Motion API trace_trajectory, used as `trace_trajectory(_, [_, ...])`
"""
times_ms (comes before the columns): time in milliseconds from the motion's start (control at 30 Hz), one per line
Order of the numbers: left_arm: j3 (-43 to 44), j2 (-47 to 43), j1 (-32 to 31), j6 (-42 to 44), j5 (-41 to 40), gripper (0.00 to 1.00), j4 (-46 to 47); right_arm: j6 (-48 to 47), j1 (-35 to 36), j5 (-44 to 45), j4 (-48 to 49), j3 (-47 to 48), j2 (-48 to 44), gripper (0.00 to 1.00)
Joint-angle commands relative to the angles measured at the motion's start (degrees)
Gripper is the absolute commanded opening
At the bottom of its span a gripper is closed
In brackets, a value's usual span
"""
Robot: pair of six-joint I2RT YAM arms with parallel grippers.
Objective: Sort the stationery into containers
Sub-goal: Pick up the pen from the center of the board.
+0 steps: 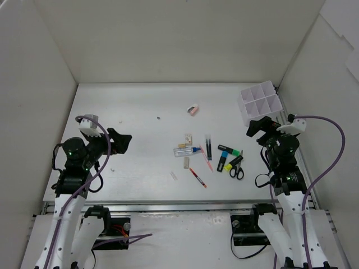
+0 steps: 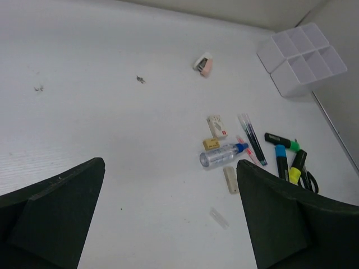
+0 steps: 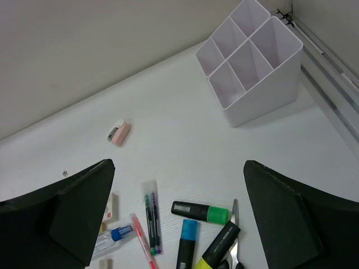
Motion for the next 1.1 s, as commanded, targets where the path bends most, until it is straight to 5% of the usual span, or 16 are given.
trace_trajectory(0, [1.55,2.20,-0.24,5.18,9.30,0.99,4.50,-0.24,0.04,-1.22,2.79,2.15,0.86,0.98])
trace_trajectory(133, [1.02,2.11,-0.24,7.48,12.31,0.99,5.56,-1.63,-0.04,-3.23,2.44,3.29,3.85,0.98])
trace_trajectory(300, [-0.47,1.58,-0.24,8.19,12.66,1.00,5.82,-8.21,2.76,-19.58,-1.95,9.52,12.98,0.98])
trace_trajectory(467, [-1.88,2.46,-0.77,8.28,13.55,0.99,5.12,-14.02,19.06,-10.30,-8.89,11.20,21.15,0.97])
trace_trajectory(667, [-3.11,5.18,-1.29,3.37,9.95,0.99,4.60,-15.62,34.03,-1.40,-17.86,14.46,33.90,0.85])
trace_trajectory(1067, [-7.15,8.44,-8.06,-6.92,0.55,1.00,2.57,-7.36,44.16,-2.19,-20.85,10.50,45.50,0.65])
